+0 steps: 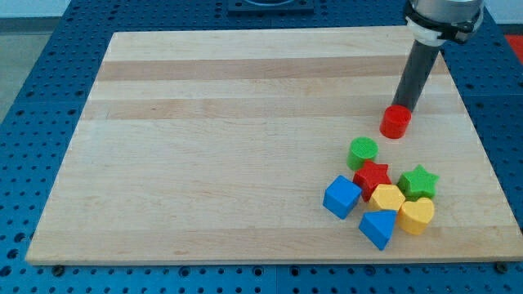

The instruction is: Push the red circle closer to the green circle

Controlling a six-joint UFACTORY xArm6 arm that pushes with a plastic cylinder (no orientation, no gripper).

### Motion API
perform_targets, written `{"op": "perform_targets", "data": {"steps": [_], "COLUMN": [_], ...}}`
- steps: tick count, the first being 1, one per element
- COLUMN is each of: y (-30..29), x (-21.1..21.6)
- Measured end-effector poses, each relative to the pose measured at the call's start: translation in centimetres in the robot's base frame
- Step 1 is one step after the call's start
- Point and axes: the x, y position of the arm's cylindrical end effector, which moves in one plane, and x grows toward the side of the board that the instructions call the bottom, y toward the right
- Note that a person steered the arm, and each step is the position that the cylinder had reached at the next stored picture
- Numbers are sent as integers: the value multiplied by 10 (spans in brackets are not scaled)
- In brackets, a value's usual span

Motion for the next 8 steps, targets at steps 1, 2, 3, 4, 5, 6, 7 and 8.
{"op": "perform_targets", "data": {"steps": [1,2,3,4,5,6,7,8], "y": [-2,-5,-5,-5,-5,-7,-9,-11], "x": [0,0,5,18,32,44,53,54]}}
